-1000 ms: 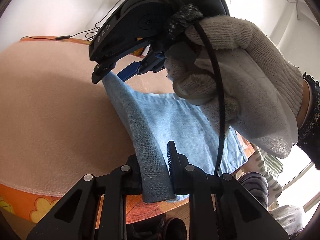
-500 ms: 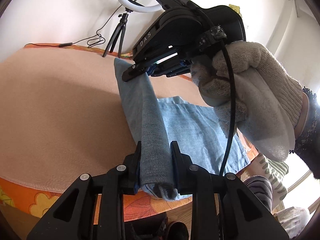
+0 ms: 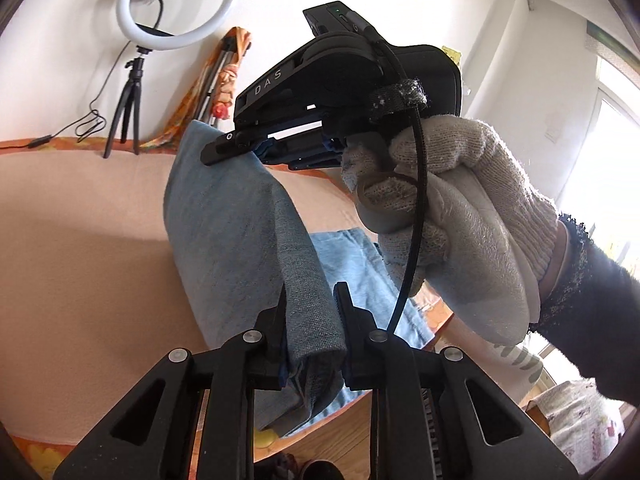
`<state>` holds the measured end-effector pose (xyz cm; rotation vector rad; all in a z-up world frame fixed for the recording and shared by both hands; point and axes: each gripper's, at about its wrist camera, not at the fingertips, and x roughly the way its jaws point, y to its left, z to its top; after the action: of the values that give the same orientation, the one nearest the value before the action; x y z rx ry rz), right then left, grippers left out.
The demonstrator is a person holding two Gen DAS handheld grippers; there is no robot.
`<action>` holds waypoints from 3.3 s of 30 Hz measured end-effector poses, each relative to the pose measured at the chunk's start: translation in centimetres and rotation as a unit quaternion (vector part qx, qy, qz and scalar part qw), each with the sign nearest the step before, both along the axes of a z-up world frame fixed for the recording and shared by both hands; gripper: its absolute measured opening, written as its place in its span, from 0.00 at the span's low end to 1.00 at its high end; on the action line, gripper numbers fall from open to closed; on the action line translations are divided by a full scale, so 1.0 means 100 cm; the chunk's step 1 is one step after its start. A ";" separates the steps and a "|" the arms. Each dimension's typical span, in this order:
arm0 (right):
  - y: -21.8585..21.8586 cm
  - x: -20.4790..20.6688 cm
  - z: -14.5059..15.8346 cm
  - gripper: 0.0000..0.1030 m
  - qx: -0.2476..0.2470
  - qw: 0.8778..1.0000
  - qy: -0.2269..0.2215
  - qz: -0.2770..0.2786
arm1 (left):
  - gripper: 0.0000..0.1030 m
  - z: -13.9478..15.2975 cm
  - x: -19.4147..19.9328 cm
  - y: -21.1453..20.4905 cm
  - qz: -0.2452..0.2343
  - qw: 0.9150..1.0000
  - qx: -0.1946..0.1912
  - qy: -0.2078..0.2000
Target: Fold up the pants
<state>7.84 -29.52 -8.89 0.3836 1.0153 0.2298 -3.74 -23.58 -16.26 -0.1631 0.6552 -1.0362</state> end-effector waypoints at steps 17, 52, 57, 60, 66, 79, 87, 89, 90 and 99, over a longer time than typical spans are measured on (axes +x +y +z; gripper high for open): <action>-0.156 -0.054 -0.008 0.05 -0.027 0.994 0.005 -0.104 | 0.16 -0.010 0.002 -0.134 -0.130 0.991 0.003 0.027; -0.291 -0.096 -0.106 0.05 -0.022 0.982 0.079 -0.172 | 0.17 -0.069 0.035 -0.284 -0.240 0.966 0.086 0.055; -0.296 -0.094 -0.114 0.05 -0.018 0.982 0.088 -0.166 | 0.26 -0.070 0.017 -0.273 -0.255 0.962 0.087 0.049; -0.299 -0.095 -0.115 0.10 -0.017 0.981 0.090 -0.169 | 0.27 -0.074 0.012 -0.271 -0.263 0.959 0.091 0.048; -0.303 -0.105 -0.112 0.14 -0.015 0.980 0.084 -0.180 | 0.32 -0.076 -0.003 -0.264 -0.292 0.950 0.108 0.030; -0.316 -0.148 -0.100 0.33 -0.017 0.972 0.063 -0.226 | 0.35 -0.038 0.002 -0.206 -0.291 0.951 0.106 0.002; -0.308 -0.173 -0.071 0.75 -0.004 0.982 -0.021 -0.186 | 0.40 -0.016 0.054 -0.144 -0.215 0.974 0.073 0.026; -0.307 -0.177 -0.071 0.79 0.004 0.984 -0.032 -0.176 | 0.40 -0.014 0.068 -0.132 -0.191 0.978 0.080 0.020; -0.307 -0.178 -0.073 0.80 0.011 0.984 -0.035 -0.172 | 0.40 -0.014 0.075 -0.127 -0.181 0.980 0.085 0.019; -0.295 -0.172 -0.111 0.87 0.047 0.991 -0.009 -0.129 | 0.50 -0.043 0.150 -0.096 -0.106 0.977 0.077 0.166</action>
<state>-9.36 -59.01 -20.02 0.5917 0.9279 0.0485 11.22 -33.16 -20.55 -0.1328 1.0714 -1.1685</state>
